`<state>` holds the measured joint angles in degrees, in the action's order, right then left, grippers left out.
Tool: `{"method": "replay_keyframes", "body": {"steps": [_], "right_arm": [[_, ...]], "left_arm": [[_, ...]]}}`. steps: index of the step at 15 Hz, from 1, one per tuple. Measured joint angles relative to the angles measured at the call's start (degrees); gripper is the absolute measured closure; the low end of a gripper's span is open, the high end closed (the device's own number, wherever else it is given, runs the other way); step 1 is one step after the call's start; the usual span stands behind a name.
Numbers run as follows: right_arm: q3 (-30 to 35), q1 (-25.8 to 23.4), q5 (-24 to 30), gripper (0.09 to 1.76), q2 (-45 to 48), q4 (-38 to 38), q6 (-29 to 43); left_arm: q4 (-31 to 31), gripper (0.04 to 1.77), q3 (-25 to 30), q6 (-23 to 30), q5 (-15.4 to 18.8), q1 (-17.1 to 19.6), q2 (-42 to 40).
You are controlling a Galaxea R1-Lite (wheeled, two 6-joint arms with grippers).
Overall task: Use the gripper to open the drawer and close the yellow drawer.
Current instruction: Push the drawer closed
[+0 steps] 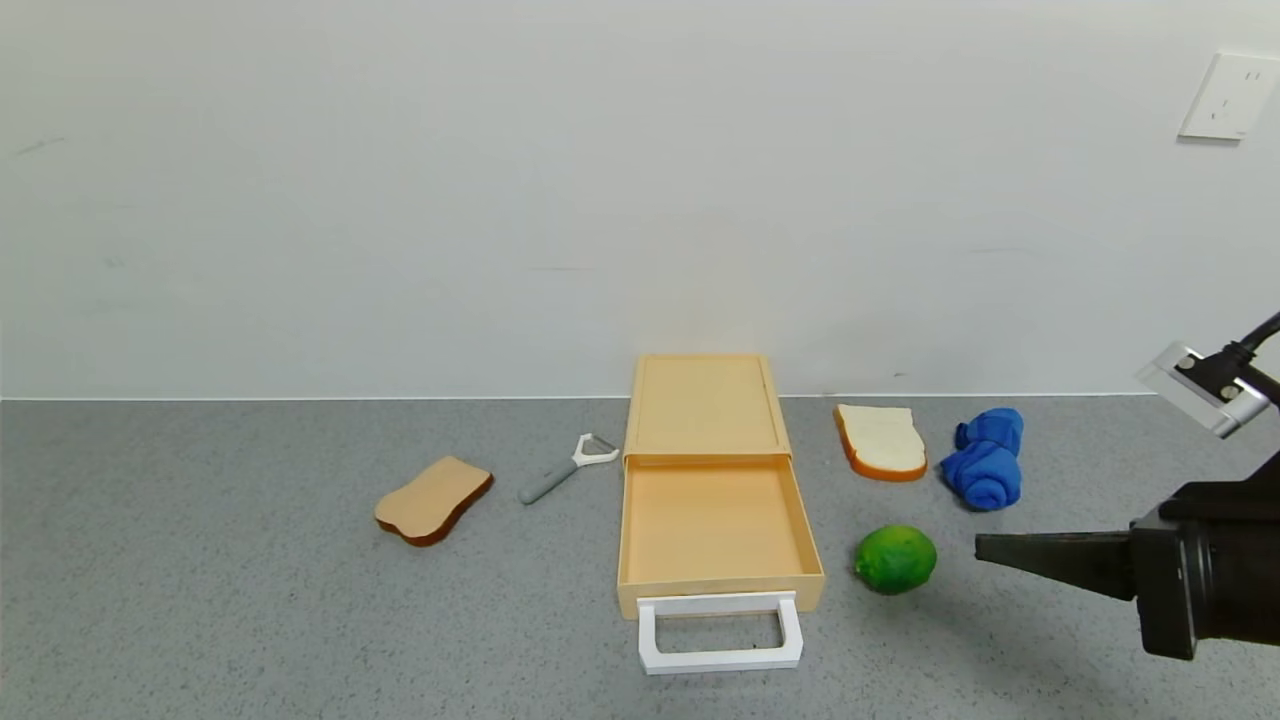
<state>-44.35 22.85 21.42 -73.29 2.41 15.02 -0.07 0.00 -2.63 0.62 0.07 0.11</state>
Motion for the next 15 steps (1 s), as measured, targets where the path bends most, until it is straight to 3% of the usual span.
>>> {"method": "replay_keyframes", "body": {"steps": [7,10,15], "right_arm": [[-0.3,0.6,-0.4,1.73,-2.0,-0.2,-0.3],[-0.6,3.6,-1.5,1.73,-5.0,-4.3,-0.2],[-2.8,12.5,-11.9,1.73,-14.6,-7.0,-0.1]], "left_arm": [[0.0,0.09,0.0,0.0,0.0,0.0,0.0],[0.0,0.09,0.0,0.0,0.0,0.0,0.0],[0.0,0.09,0.0,0.0,0.0,0.0,0.0]]}}
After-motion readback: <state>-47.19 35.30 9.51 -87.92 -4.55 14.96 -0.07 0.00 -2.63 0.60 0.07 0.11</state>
